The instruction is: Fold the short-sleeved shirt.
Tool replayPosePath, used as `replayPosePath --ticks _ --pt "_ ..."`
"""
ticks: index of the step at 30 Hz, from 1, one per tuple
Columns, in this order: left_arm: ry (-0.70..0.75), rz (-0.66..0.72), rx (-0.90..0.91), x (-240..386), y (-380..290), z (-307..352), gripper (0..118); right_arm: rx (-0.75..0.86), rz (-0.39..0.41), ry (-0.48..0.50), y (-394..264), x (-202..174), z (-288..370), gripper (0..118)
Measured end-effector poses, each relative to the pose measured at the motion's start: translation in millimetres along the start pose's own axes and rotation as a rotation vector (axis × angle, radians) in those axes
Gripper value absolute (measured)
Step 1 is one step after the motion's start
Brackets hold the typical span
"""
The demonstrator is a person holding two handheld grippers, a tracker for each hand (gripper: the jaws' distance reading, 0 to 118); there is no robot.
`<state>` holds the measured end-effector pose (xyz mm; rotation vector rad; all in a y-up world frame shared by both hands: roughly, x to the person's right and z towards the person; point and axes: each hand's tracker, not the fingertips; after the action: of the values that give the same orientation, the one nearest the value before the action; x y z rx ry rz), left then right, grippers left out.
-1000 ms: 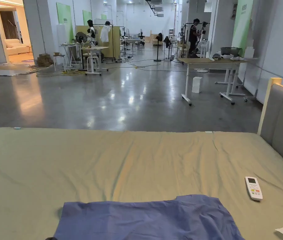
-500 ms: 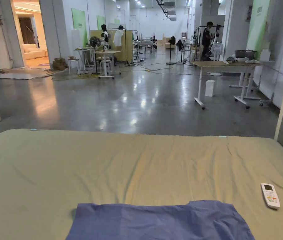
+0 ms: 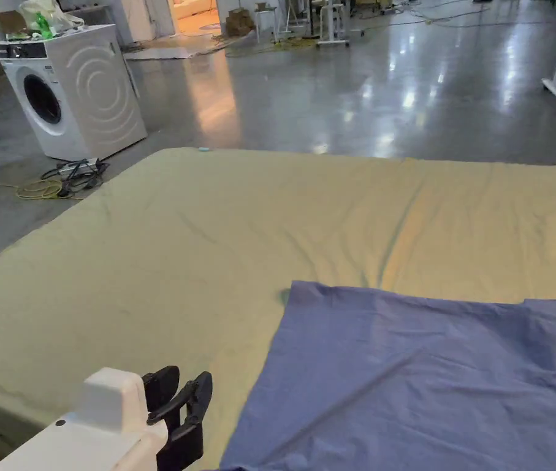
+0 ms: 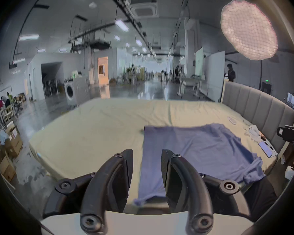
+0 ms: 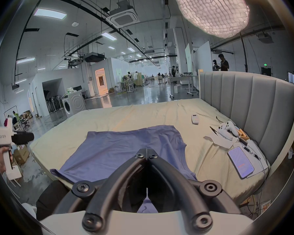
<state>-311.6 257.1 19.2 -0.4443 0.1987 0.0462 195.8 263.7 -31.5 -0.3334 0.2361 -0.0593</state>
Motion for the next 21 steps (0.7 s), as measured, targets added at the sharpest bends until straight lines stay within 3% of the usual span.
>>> replayPosePath --ticks 2,5,15,20,21 --pt "-0.005 0.041 -0.062 -12 -19 -15 39 -0.017 -0.016 0.005 -4 -1 -2 0" --pt "-0.027 0.089 -0.185 -26 -49 -45 70 -0.042 -0.037 0.012 -8 -2 -5 0" --pt "-0.154 0.013 -0.388 -32 -119 -101 72 -0.086 -0.016 -0.009 -12 -5 -6 0" --pt "-0.148 -0.035 -0.425 -22 -114 -114 53 -0.094 -0.021 -0.021 -15 -3 -4 0" --pt "-0.152 -0.043 -0.433 -21 -114 -120 25 -0.097 -0.023 -0.024 -16 -2 -3 0"
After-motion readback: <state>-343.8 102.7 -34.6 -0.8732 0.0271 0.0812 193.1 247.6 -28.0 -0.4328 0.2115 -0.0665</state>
